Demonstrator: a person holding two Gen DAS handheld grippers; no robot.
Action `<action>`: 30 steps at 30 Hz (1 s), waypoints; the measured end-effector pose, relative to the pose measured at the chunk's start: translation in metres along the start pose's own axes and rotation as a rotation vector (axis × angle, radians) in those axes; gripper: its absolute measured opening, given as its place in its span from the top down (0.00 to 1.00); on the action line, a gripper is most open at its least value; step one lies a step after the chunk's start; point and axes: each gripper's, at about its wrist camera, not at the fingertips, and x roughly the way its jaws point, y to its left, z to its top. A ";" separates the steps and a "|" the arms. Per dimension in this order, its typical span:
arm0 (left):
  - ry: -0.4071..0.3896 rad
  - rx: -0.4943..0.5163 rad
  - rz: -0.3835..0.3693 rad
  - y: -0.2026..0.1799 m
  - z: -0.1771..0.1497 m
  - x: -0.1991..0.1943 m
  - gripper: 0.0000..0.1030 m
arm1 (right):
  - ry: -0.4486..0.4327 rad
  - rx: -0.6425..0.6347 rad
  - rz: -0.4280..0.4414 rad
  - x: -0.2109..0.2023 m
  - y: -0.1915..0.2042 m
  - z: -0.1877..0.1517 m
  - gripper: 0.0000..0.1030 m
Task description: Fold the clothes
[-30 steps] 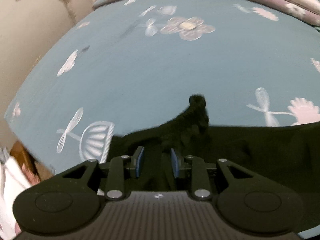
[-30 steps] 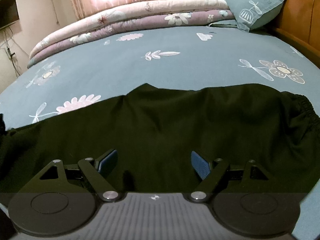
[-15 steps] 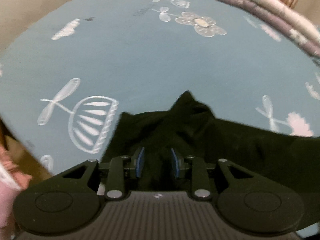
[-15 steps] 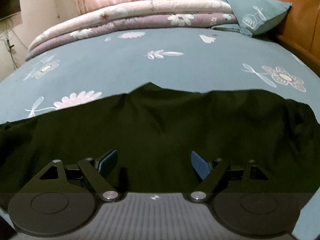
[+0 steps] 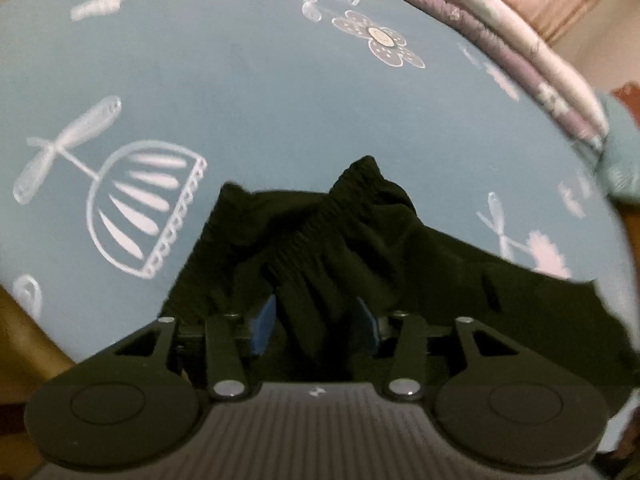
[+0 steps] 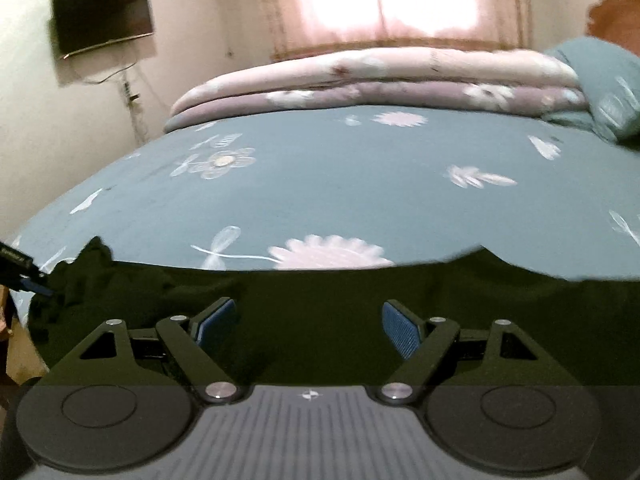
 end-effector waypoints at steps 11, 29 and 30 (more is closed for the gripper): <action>-0.067 0.156 -0.161 0.015 0.038 -0.007 0.47 | 0.101 -0.117 0.017 0.024 0.054 -0.014 0.18; 0.069 0.270 -0.352 0.005 0.062 0.024 0.39 | 0.160 -0.011 -0.003 0.041 0.043 -0.023 0.18; 0.064 0.279 -0.355 0.002 0.058 0.020 0.38 | 0.160 -0.004 0.000 0.041 0.043 -0.024 0.18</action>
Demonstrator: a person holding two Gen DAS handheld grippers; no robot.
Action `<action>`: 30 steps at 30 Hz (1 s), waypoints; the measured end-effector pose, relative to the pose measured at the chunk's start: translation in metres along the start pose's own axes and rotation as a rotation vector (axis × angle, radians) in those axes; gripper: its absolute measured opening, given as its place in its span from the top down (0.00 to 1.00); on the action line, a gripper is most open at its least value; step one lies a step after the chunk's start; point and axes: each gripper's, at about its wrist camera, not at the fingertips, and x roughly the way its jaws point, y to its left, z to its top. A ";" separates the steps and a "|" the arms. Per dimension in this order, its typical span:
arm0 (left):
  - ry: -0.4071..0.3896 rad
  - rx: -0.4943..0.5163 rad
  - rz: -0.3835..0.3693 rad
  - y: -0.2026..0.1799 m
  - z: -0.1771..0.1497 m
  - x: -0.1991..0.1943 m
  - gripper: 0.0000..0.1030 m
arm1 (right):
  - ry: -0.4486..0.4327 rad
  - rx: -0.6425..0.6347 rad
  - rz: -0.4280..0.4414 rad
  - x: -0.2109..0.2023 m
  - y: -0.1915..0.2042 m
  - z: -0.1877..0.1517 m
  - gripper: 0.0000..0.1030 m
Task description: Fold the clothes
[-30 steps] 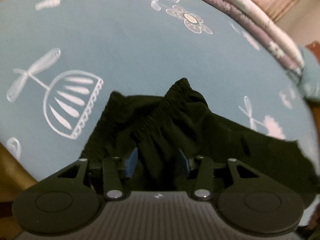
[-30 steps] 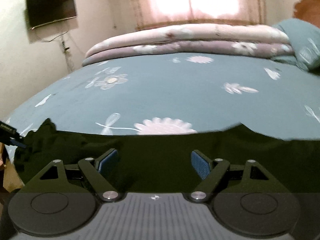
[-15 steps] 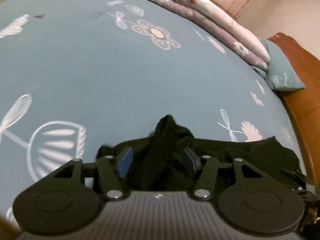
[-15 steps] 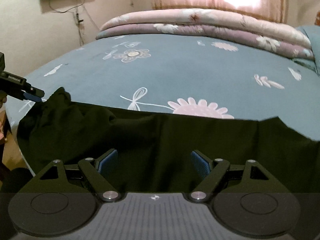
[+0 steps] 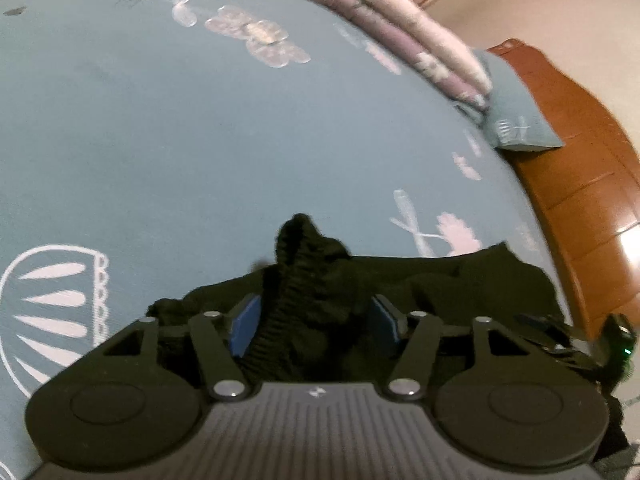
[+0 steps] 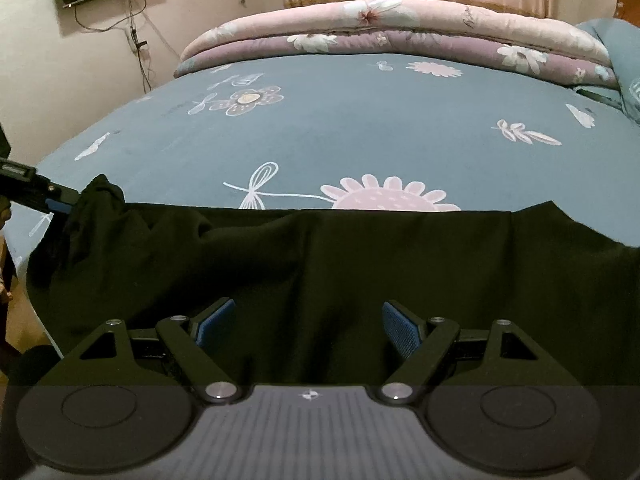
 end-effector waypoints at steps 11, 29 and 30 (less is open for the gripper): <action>0.034 0.209 -0.106 -0.084 -0.019 0.005 0.34 | 0.021 -0.016 0.006 0.005 0.009 -0.005 0.18; -0.026 -0.043 0.056 0.006 0.002 0.005 0.31 | 0.038 0.019 -0.009 0.005 -0.007 -0.018 0.18; -0.026 -0.059 0.078 0.012 0.001 0.006 0.31 | 0.039 0.024 -0.009 0.005 -0.008 -0.018 0.18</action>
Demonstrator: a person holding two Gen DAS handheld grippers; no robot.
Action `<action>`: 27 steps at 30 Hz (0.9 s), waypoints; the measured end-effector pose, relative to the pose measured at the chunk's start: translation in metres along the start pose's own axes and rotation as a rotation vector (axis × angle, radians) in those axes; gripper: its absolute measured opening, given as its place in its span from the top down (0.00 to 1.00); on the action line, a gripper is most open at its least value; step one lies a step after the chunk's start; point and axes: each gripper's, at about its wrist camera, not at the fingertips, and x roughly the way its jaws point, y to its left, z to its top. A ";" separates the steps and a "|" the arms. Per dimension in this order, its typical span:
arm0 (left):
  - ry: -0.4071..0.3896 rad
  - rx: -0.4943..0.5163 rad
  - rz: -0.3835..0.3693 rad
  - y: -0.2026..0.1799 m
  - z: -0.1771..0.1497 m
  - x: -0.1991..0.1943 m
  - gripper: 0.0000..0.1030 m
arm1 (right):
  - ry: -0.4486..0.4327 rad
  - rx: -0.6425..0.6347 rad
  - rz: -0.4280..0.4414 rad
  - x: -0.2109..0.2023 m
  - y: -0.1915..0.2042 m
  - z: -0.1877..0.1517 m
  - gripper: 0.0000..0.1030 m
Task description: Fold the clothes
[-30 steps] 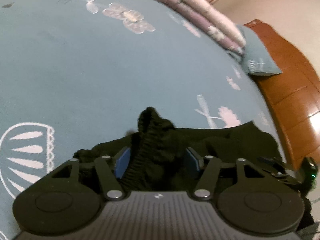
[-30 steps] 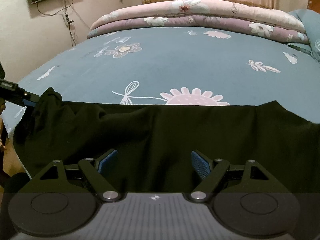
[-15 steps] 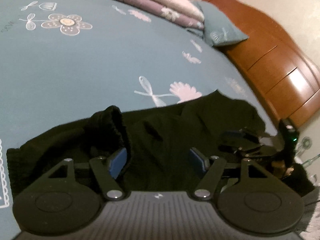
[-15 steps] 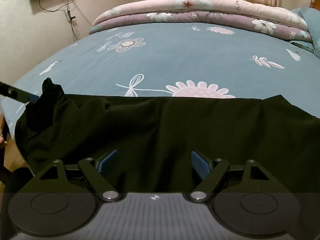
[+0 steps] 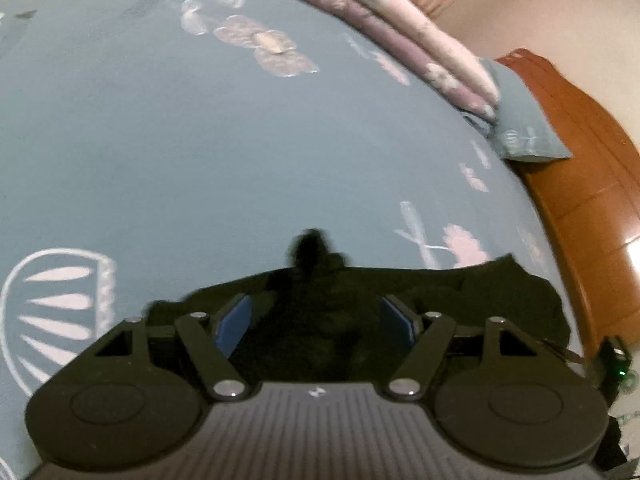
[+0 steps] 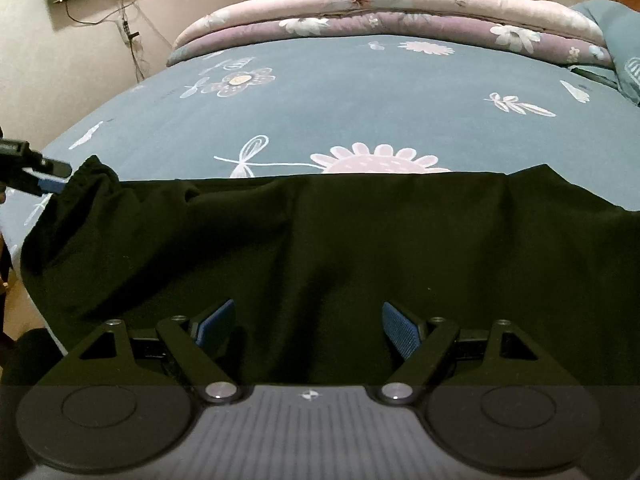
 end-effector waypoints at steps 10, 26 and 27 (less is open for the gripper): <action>-0.008 0.039 -0.100 -0.001 0.000 0.004 0.33 | 0.020 -0.016 0.005 0.010 0.008 0.000 0.18; -0.058 0.055 0.114 -0.033 -0.013 -0.035 0.90 | 0.000 0.009 -0.003 0.003 0.000 -0.001 0.18; -0.062 0.037 0.135 -0.031 -0.014 -0.041 0.90 | -0.003 0.012 -0.001 0.002 0.000 -0.002 0.18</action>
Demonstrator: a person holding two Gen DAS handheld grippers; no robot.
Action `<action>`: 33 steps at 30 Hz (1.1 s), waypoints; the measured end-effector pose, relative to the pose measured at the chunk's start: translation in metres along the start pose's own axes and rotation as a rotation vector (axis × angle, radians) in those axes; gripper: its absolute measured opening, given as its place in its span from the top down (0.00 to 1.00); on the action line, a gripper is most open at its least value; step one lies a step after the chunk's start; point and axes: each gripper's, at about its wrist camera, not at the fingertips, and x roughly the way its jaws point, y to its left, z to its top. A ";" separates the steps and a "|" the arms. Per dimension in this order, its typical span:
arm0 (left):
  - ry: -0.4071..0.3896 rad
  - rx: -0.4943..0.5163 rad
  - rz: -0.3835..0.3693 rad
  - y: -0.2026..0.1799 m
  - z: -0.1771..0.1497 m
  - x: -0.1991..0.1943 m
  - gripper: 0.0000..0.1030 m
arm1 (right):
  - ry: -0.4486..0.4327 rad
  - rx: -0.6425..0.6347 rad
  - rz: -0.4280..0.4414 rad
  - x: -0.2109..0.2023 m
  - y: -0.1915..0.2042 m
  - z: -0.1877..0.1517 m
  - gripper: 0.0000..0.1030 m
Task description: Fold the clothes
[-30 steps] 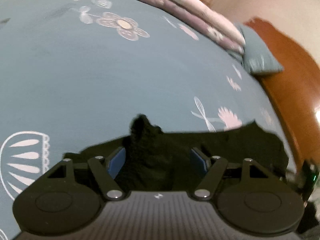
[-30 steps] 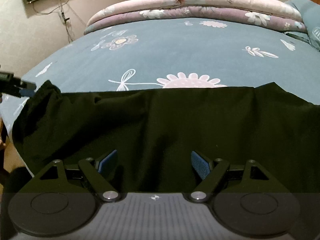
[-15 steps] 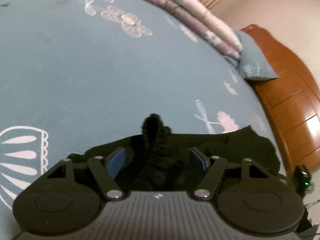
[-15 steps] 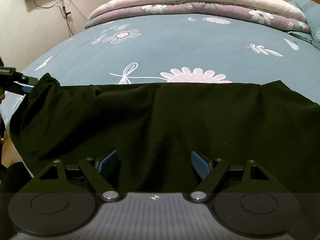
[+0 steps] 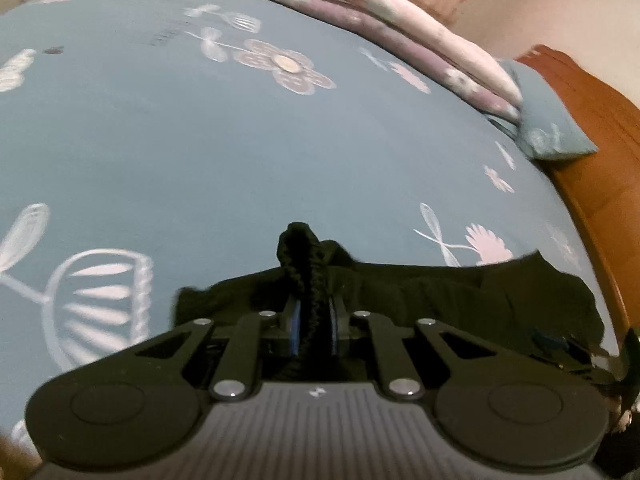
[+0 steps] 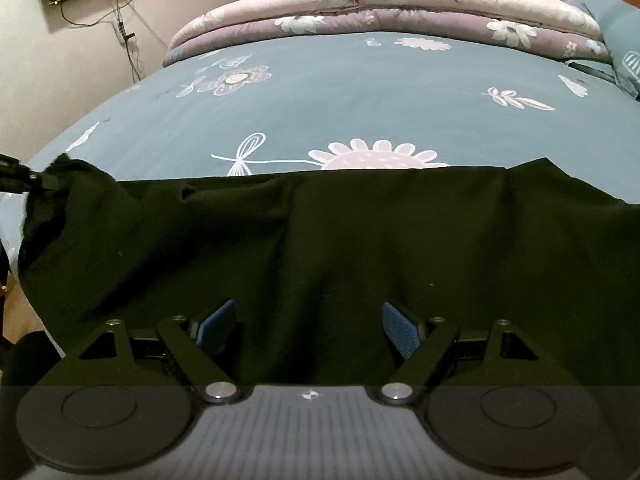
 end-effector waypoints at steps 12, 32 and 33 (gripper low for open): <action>0.087 -0.171 0.122 0.040 -0.013 0.019 0.89 | -0.010 0.013 0.008 -0.005 -0.003 -0.004 0.18; 0.045 -0.173 0.158 0.033 -0.022 -0.027 0.43 | -0.037 0.067 0.002 -0.009 -0.022 -0.005 0.18; 0.041 -0.175 0.158 0.032 -0.025 -0.029 0.43 | -0.038 0.070 0.003 -0.009 -0.023 -0.005 0.18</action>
